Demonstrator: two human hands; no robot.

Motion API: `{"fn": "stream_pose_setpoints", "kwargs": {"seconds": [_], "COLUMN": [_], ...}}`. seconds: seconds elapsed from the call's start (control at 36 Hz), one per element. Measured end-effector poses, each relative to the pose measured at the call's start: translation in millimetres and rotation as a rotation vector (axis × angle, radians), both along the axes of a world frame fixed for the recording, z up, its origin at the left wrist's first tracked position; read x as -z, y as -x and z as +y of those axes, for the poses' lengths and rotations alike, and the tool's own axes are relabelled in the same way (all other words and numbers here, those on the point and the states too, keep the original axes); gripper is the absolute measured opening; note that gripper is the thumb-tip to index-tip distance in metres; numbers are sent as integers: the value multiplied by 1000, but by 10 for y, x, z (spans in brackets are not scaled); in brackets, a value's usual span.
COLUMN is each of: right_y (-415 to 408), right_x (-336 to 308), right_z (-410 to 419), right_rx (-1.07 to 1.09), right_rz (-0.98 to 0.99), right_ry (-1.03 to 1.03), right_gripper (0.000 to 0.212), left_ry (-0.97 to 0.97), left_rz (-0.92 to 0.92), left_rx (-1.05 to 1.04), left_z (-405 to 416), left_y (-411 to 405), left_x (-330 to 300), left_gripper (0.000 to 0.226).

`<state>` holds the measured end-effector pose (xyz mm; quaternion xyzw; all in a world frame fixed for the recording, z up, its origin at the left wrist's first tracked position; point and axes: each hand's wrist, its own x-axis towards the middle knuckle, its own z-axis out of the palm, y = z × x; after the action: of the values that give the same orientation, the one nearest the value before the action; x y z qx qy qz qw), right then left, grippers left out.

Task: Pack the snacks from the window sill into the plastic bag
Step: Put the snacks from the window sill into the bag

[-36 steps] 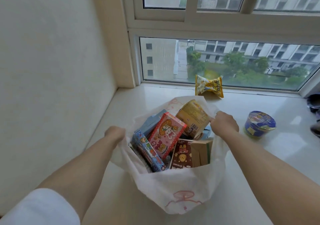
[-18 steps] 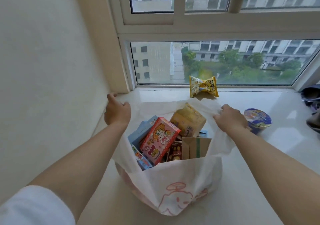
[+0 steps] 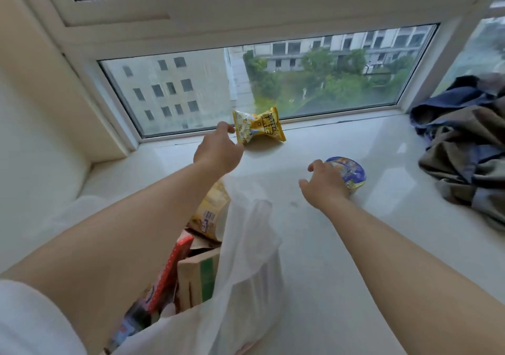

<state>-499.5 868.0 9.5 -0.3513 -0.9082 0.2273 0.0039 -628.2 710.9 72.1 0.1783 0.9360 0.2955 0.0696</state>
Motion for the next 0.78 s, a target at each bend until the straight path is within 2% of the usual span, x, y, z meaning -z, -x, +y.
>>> {"fn": "stream_pose_setpoints", "kwargs": {"seconds": [0.14,0.31,0.53,0.61,0.78], "right_y": [121,369,606,688,977], "right_x": [248,603,1231,1441,1716], "right_z": [749,1387,1929,1967,2023], "right_rx": [33,32,160,146,121], "right_rz": [-118,-193,-239,-245,-280], "right_ry": [-31,-107,50,87,-72], "right_gripper": [49,55,109,111,102], "left_ry": [107,275,367,381,402], "left_rz": [-48,-12,3,-26,-17], "left_rx": [18,83,139,139,117], "left_z": [780,1544,2096,2190,2333], "left_y": [214,460,828,1003,1454], "left_x": [265,686,1145,1307,1576], "left_gripper": [43,43,43,42,40]}}
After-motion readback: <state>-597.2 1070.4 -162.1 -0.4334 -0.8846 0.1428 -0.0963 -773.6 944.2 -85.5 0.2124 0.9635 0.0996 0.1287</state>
